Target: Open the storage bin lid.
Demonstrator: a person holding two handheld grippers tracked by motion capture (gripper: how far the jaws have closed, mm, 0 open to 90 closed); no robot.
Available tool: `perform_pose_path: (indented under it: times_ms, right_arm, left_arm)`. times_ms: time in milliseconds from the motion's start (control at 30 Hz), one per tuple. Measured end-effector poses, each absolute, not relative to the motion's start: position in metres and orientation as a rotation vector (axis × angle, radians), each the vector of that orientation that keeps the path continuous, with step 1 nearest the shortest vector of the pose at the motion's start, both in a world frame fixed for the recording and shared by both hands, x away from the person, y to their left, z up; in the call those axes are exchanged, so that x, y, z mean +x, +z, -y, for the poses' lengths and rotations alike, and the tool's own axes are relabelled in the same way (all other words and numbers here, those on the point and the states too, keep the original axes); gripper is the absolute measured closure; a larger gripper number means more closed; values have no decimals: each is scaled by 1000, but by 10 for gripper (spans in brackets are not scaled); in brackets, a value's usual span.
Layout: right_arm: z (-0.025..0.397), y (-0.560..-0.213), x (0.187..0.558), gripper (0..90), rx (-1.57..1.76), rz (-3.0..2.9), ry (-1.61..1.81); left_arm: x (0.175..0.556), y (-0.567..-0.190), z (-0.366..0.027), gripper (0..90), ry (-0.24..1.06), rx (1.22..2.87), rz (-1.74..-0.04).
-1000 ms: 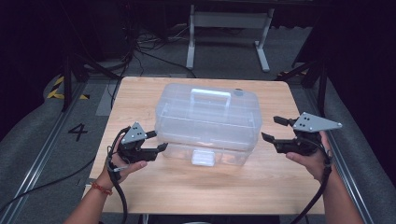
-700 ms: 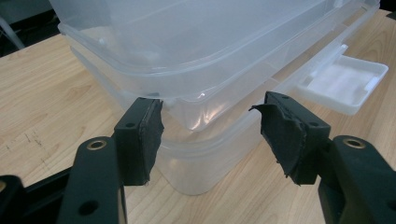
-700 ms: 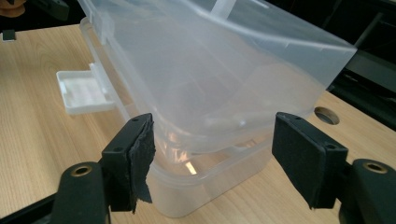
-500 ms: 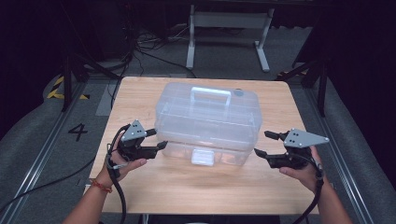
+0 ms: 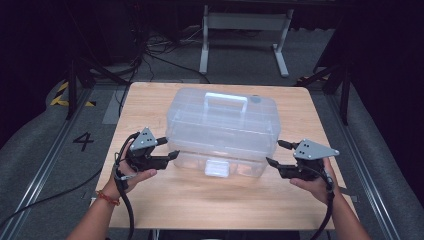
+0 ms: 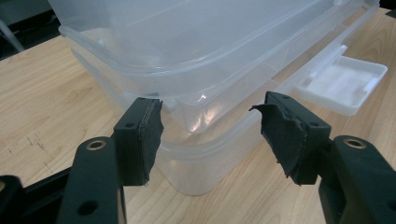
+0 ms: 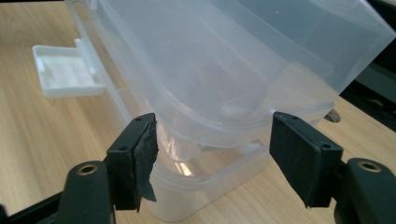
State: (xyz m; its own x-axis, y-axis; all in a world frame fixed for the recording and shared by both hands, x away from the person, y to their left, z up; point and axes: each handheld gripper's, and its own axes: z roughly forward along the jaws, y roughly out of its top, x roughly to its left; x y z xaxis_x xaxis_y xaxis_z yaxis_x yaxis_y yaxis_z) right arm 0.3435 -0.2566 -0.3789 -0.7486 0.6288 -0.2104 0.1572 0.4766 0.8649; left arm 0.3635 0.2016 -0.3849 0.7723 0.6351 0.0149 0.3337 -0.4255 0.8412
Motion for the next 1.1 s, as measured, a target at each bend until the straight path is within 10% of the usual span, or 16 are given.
perform_pose_path:
  times_ms: [1100]
  right_arm:
    - [252,-374,338,393,603,-2014,1267]
  left_arm:
    - [379,-419,-202,222,328,2137,-818]
